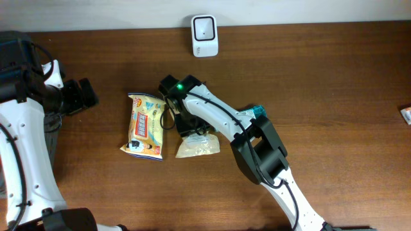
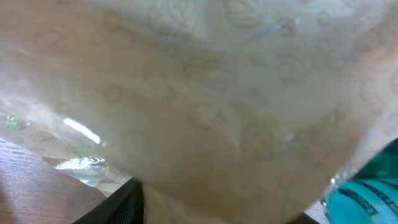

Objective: Scan the item barcode

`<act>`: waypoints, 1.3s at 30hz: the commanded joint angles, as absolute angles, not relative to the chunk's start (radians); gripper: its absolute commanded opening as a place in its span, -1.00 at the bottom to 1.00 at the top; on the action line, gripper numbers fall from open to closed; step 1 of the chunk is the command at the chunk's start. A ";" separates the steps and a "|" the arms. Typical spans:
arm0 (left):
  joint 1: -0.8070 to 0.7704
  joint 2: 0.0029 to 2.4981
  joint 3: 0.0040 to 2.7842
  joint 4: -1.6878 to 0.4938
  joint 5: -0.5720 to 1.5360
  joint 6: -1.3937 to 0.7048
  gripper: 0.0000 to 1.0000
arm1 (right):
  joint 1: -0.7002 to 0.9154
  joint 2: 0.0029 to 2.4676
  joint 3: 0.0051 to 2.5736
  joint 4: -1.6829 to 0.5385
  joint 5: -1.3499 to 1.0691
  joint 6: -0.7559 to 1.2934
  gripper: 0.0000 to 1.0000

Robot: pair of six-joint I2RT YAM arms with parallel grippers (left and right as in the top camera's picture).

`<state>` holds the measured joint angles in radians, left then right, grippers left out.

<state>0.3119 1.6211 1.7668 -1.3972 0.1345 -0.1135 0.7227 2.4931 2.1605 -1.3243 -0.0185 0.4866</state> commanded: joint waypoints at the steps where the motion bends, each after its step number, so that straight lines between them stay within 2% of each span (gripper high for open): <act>1: 0.315 1.608 1.764 -1.396 0.144 -0.119 0.98 | 0.696 2.525 2.233 -1.359 0.013 0.487 0.01; 13: 0.315 1.608 1.764 -1.396 0.144 -0.119 0.98 | 0.595 2.525 2.590 -1.448 0.051 0.416 -0.08; 17: 0.315 1.608 1.764 -1.396 0.144 -0.119 0.98 | 0.552 2.525 2.618 -1.473 0.036 0.416 -0.07; 18: 0.315 1.608 1.764 -1.396 0.144 -0.119 0.98 | 0.548 2.526 2.617 -1.493 0.025 0.418 0.02; 23: 0.315 1.608 1.764 -1.396 0.144 -0.119 0.98 | 0.598 2.526 2.561 -1.560 -0.029 0.432 0.70; 24: 0.315 1.608 1.764 -1.396 0.144 -0.119 0.98 | 0.619 2.526 2.540 -1.562 -0.030 0.462 0.91; 25: 0.315 1.608 1.764 -1.396 0.144 -0.119 0.98 | 0.634 2.526 2.524 -1.559 -0.030 0.480 0.97; 32: 0.315 1.608 1.764 -1.396 0.145 -0.119 0.98 | 0.735 2.526 2.346 -1.425 -0.029 0.508 0.97; 35: 0.315 1.608 1.764 -1.396 0.144 -0.119 0.98 | 0.738 2.526 2.275 -1.398 -0.029 0.598 0.98; 39: 0.315 1.608 1.764 -1.396 0.144 -0.119 0.98 | 0.738 2.526 2.187 -1.304 0.005 0.611 0.98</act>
